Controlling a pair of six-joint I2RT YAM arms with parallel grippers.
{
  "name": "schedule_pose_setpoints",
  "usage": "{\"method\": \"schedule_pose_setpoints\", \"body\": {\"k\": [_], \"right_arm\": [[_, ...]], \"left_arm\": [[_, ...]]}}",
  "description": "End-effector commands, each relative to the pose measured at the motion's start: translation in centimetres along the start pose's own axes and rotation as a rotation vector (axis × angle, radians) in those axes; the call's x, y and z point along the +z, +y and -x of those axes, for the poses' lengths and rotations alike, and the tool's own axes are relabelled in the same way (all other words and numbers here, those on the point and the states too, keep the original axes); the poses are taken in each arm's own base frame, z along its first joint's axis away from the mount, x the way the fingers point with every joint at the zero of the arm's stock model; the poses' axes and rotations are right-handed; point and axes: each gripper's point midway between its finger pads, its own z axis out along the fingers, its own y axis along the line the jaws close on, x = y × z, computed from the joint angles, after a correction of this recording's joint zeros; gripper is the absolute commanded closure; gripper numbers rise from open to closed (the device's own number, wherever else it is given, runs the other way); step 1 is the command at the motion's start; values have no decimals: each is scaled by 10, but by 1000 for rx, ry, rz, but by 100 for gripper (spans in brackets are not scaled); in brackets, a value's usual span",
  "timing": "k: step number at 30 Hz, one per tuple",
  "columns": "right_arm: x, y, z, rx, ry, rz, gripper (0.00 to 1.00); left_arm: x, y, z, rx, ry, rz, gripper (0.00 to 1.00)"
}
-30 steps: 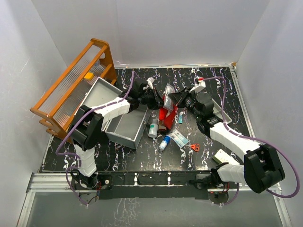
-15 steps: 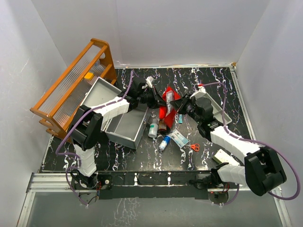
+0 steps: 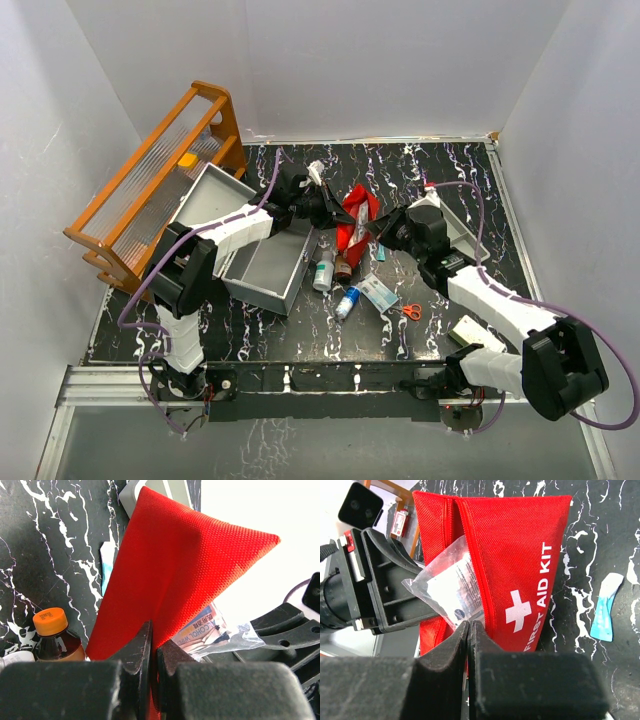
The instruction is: Organize the medicine kit
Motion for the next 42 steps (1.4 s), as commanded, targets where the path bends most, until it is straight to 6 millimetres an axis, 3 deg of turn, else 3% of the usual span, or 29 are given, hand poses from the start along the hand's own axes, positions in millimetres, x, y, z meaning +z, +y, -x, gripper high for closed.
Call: {"method": "schedule_pose_setpoints", "body": {"k": [1,12,17,22,30,42], "right_arm": [[1,19,29,126,-63,-36,100],[27,-1,34,254,-45,-253,100],[20,20,43,156,-37,-166,99],[12,37,51,31,-16,-100,81],[26,45,47,-73,51,-72,74],[47,-4,40,-25,35,-302,92]], "left_arm": [[-4,-14,11,61,-29,-46,100],[-9,-13,2,129,-14,-79,100],[-10,-13,2,137,-16,-71,100],[-9,-11,3,142,-14,-67,100],[-10,-12,3,147,-15,-67,100],[-12,-16,0,158,-2,-88,100]]}}
